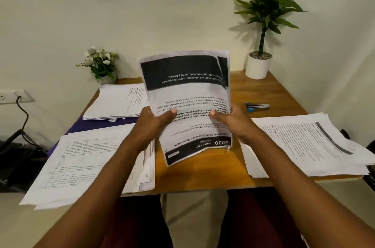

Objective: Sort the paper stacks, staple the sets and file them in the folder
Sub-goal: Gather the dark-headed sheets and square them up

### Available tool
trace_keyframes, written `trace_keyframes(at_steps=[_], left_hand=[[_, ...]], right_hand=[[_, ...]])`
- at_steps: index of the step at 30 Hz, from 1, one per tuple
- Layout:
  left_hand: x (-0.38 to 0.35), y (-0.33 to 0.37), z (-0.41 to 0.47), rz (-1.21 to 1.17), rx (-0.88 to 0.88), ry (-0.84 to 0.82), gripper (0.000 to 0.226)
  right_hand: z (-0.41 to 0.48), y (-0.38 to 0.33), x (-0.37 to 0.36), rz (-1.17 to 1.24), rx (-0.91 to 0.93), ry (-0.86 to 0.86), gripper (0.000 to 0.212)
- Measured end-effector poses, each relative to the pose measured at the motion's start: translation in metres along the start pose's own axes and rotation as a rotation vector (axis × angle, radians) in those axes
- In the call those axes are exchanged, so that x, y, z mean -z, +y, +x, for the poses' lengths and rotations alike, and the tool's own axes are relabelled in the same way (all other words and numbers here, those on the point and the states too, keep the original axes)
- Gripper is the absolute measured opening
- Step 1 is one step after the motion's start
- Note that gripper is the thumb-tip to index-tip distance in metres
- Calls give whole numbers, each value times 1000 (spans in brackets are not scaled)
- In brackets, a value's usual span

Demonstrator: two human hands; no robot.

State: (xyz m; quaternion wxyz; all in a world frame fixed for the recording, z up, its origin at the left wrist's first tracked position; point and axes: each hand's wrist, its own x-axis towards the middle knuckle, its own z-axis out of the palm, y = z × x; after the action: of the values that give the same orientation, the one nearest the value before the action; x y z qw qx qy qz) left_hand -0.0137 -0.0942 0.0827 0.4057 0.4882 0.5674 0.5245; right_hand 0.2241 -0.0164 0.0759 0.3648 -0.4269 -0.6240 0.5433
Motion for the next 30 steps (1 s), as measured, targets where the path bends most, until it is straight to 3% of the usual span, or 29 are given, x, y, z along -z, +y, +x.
trace_keyframes(at_steps=[7,10,14,22,26,30], left_hand=[[-33,1,-3,-60,-104,193,9],[-41,-10,-10,-49,-72,183,7],[-50,-25,-22,-96,-10,172,25],[-48,-47,-19,-81,69,179,36],[-45,-52,-18,-93,43,199,28],[-48,-64,-19,-6,77,195,42]], right_hand=[[-3,-1,-14,34,138,246,9],[-4,19,-18,41,83,240,22],[-5,45,-19,51,12,231,30],[-8,57,-22,62,-57,228,25],[-8,56,-21,49,-25,242,27],[-10,67,-27,-11,-87,220,19]])
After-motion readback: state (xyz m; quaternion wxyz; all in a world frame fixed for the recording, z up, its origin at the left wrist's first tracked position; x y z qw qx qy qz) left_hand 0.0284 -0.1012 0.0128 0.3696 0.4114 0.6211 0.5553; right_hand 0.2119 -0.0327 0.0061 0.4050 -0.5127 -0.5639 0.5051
